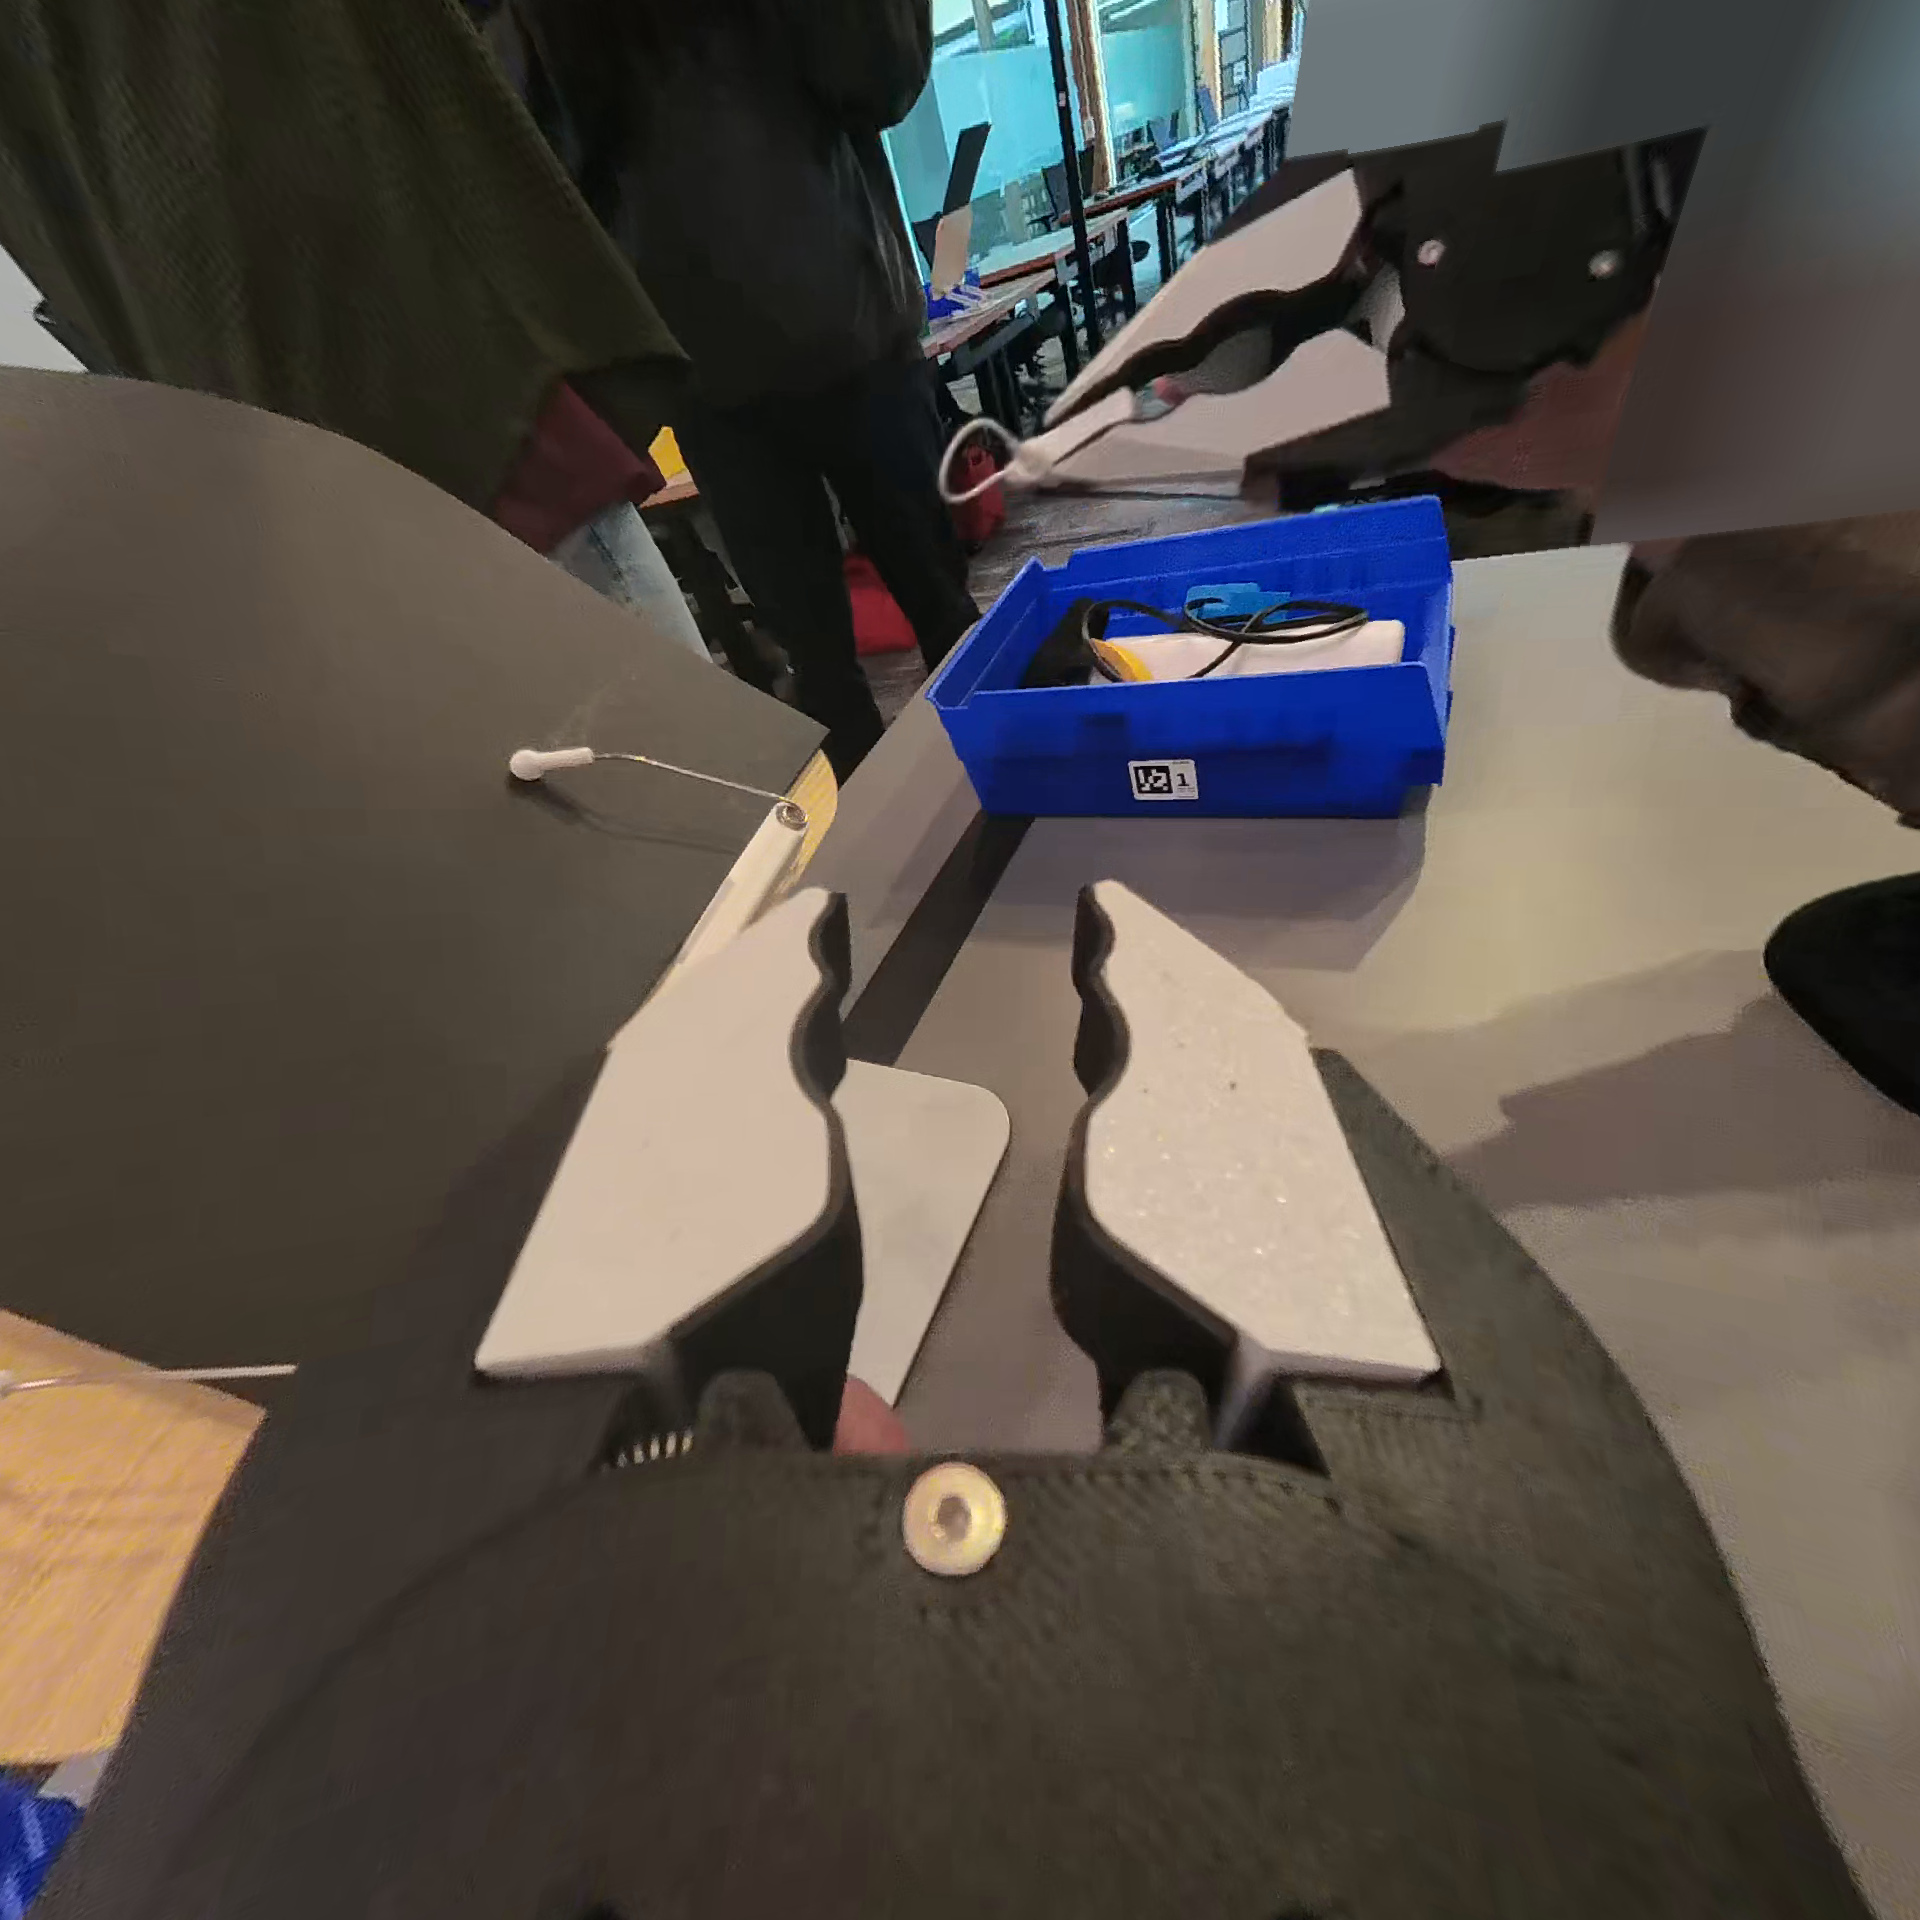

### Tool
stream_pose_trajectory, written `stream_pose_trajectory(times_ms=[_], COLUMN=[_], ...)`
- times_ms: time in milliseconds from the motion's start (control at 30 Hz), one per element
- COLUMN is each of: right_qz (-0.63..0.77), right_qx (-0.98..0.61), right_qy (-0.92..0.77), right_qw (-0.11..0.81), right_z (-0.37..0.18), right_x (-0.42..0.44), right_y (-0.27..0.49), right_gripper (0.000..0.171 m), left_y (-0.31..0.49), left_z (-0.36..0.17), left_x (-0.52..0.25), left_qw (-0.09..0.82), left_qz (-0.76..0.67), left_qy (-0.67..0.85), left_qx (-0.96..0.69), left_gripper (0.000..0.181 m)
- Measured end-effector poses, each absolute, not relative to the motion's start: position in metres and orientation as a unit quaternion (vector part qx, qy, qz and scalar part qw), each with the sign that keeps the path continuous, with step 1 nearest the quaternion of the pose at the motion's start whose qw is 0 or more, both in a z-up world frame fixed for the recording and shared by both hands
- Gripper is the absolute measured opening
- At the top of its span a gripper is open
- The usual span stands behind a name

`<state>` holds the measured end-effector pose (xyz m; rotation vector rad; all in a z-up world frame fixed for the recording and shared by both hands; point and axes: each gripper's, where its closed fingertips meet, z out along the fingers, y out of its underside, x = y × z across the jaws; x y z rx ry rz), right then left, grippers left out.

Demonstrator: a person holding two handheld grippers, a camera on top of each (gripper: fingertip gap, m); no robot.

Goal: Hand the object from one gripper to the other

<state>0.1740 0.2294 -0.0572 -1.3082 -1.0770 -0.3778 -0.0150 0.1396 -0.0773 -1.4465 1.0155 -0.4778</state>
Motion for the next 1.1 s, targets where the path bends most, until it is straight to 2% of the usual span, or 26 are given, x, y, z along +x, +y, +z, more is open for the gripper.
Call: stream_pose_trajectory(times_ms=[167, 267, 433, 767, 833, 967, 1000, 1033, 1100], right_qz=[-0.149, -0.112, -0.058, -0.046, -0.046, -0.050, -0.047, -0.044, -0.060], right_qx=[-0.714, -0.775, -0.837, -0.869, -0.869, -0.867, -0.864, -0.863, -0.863], right_qy=[-0.374, -0.353, -0.349, -0.370, -0.378, -0.386, -0.393, -0.395, -0.379], right_qw=[0.573, 0.512, 0.417, 0.326, 0.317, 0.311, 0.311, 0.312, 0.329], right_z=[-0.091, -0.127, -0.181, -0.240, -0.245, -0.244, -0.242, -0.238, -0.227], right_x=[0.281, 0.313, 0.330, 0.329, 0.328, 0.328, 0.327, 0.326, 0.331], right_y=[0.256, 0.257, 0.249, 0.245, 0.243, 0.237, 0.234, 0.232, 0.236], right_gripper=[0.009, 0.009, 0.010, 0.011, 0.022, 0.033, 0.048, 0.057, 0.052], left_y=[0.145, 0.147, 0.151, 0.156, 0.159, 0.164, 0.166, 0.167, 0.169], left_z=[-0.081, -0.085, -0.090, -0.089, -0.087, -0.081, -0.078, -0.074, -0.064], left_x=[-0.016, -0.016, -0.018, -0.031, -0.036, -0.051, -0.056, -0.062, -0.076], left_qw=[0.615, 0.612, 0.609, 0.611, 0.615, 0.621, 0.624, 0.628, 0.638], left_qz=[-0.185, -0.181, -0.170, -0.129, -0.117, -0.082, -0.073, -0.065, -0.047], left_qy=[0.438, 0.439, 0.440, 0.446, 0.444, 0.438, 0.436, 0.432, 0.419], left_qx=[-0.629, -0.633, -0.637, -0.641, -0.642, -0.645, -0.644, -0.644, -0.644], left_gripper=[0.038, 0.038, 0.037, 0.029, 0.029, 0.029, 0.029, 0.029, 0.029])
